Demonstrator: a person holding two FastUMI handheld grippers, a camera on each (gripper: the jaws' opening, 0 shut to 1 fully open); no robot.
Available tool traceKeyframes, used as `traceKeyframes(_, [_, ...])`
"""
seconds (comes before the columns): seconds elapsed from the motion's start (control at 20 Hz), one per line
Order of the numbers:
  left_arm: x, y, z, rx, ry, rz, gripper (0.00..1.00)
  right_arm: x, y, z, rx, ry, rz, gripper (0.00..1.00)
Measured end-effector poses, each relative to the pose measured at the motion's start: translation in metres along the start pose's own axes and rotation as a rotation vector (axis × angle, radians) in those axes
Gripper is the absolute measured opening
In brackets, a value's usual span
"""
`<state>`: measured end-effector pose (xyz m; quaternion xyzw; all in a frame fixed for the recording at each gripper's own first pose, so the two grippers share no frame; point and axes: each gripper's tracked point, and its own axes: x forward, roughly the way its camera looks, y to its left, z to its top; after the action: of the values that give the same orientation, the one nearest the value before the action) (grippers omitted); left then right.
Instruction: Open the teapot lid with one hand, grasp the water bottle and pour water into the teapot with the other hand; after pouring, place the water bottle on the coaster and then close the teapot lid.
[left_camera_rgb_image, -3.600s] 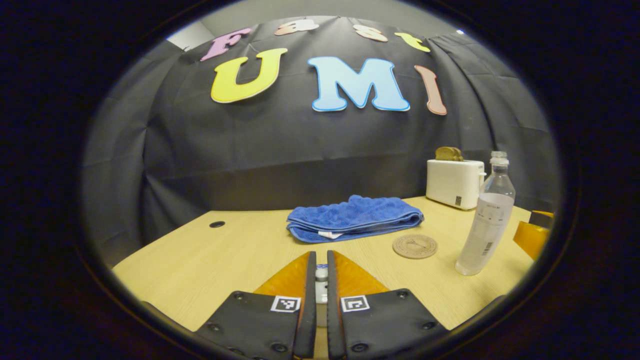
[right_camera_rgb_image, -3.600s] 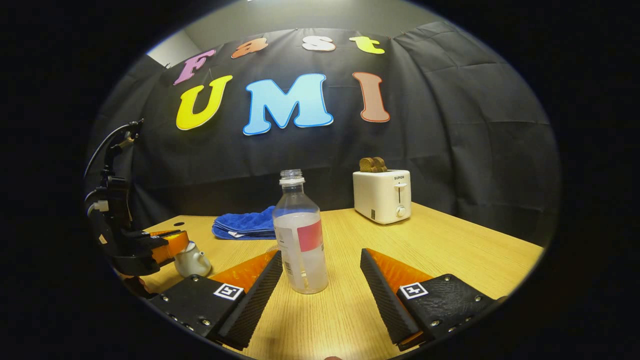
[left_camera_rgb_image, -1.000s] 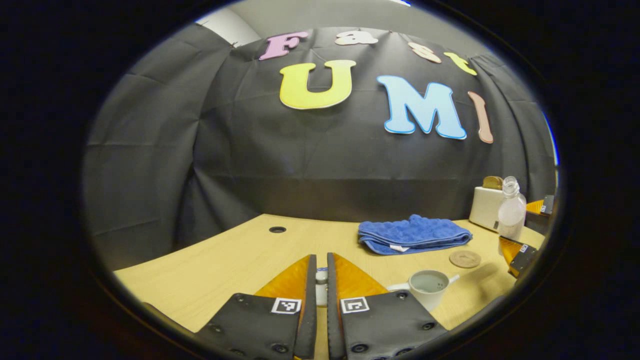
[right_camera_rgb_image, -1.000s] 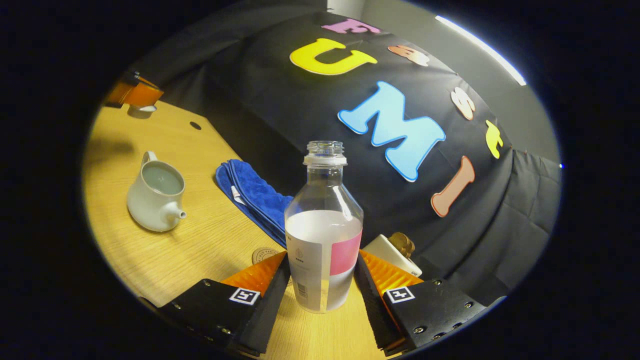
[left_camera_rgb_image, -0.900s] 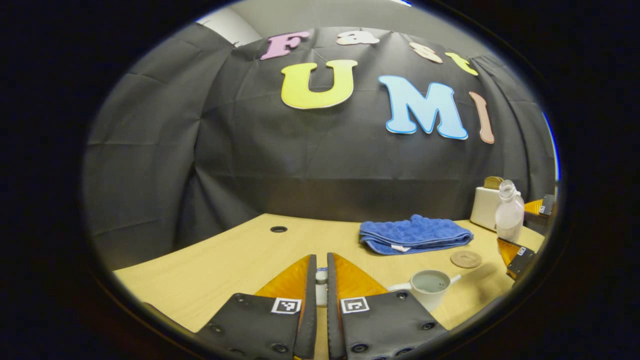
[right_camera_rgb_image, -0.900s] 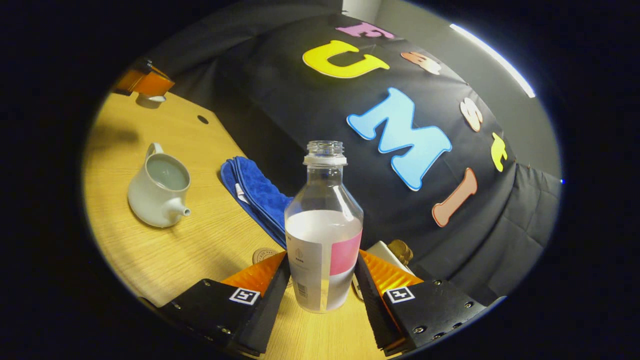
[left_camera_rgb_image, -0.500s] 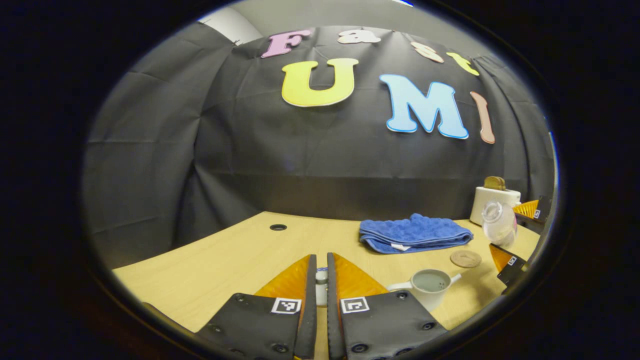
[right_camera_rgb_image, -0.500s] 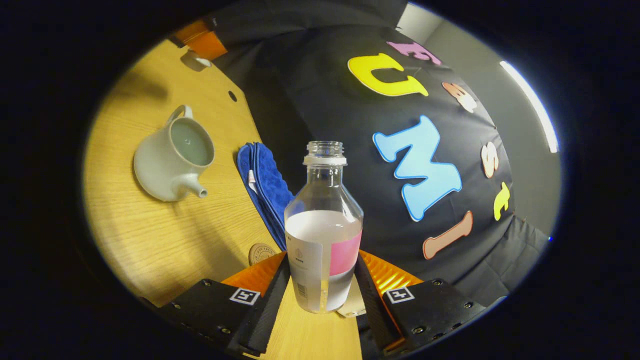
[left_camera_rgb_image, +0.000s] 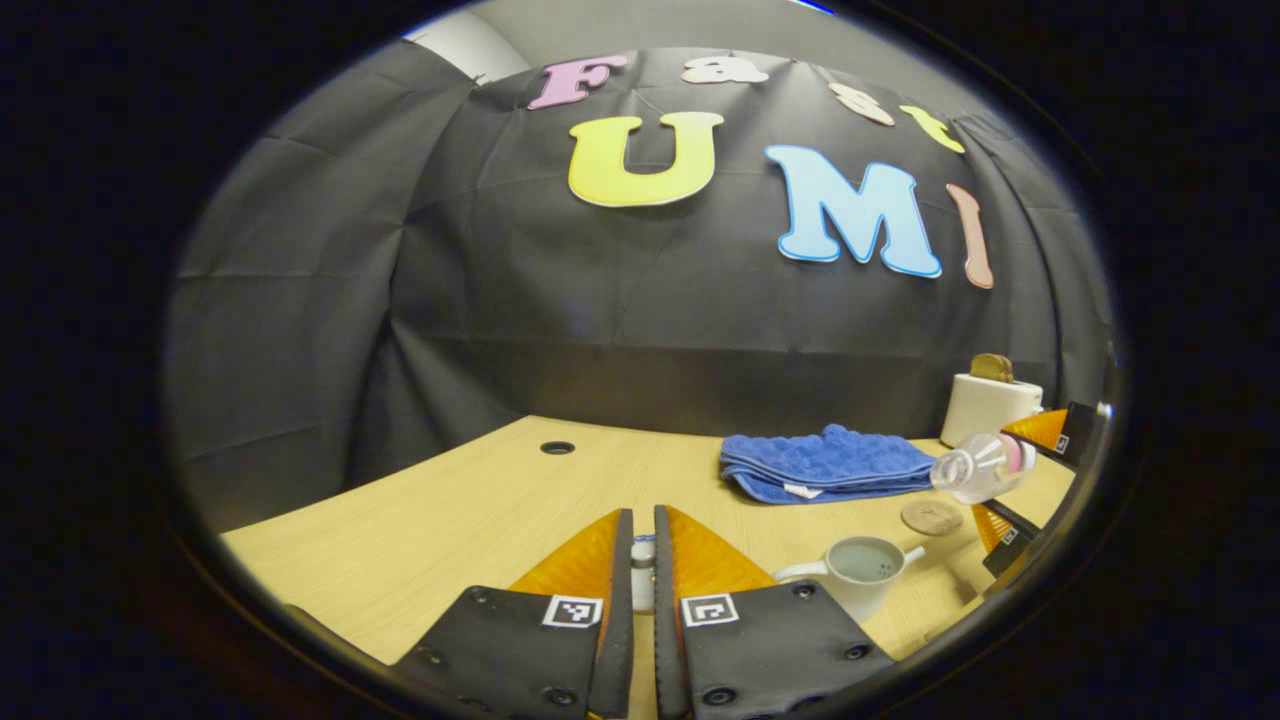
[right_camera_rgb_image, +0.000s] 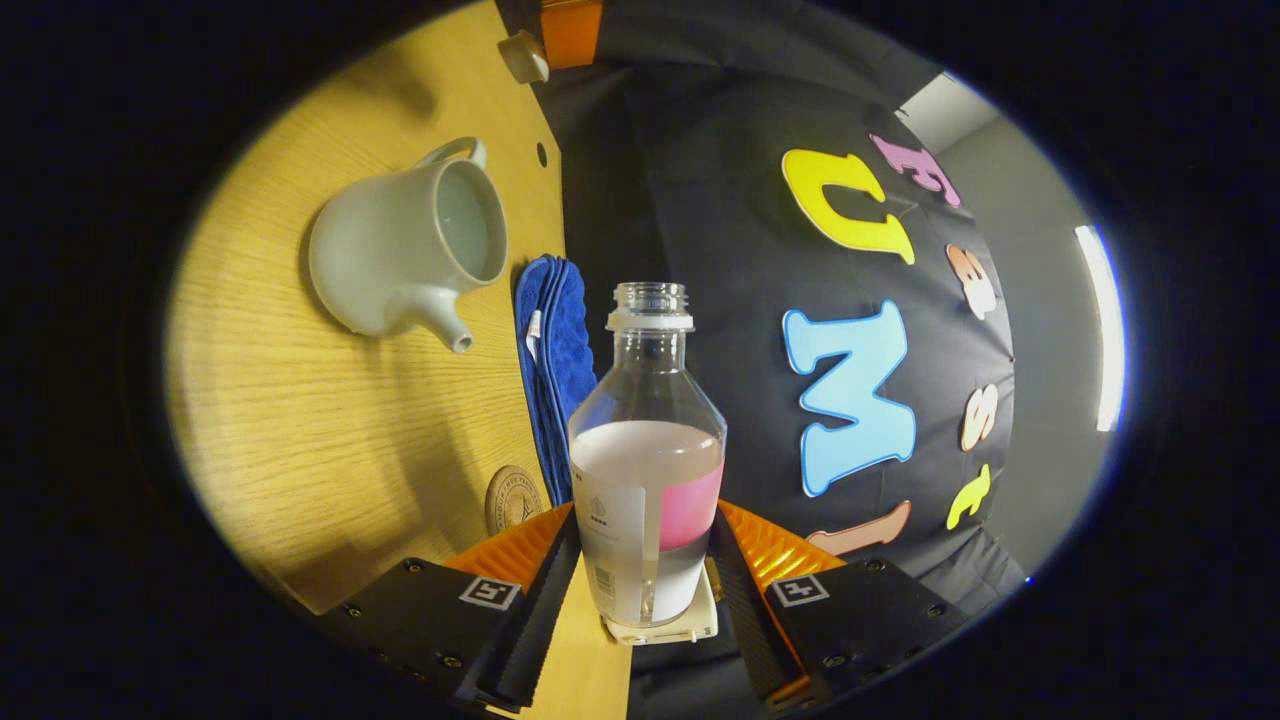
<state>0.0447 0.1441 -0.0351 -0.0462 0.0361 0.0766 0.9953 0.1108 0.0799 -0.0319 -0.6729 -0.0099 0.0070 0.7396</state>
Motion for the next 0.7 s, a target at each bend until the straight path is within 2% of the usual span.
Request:
traceKeyframes(0.4, [0.001, 0.001, -0.003, 0.007, 0.009, 0.006, 0.15, -0.001, -0.007, 0.014, -0.191, -0.071, -0.053, 0.76])
traceKeyframes(0.7, [0.001, 0.001, -0.004, 0.011, 0.014, 0.009, 0.16, 0.004, -0.009, 0.017, -0.271, -0.09, -0.066, 0.76])
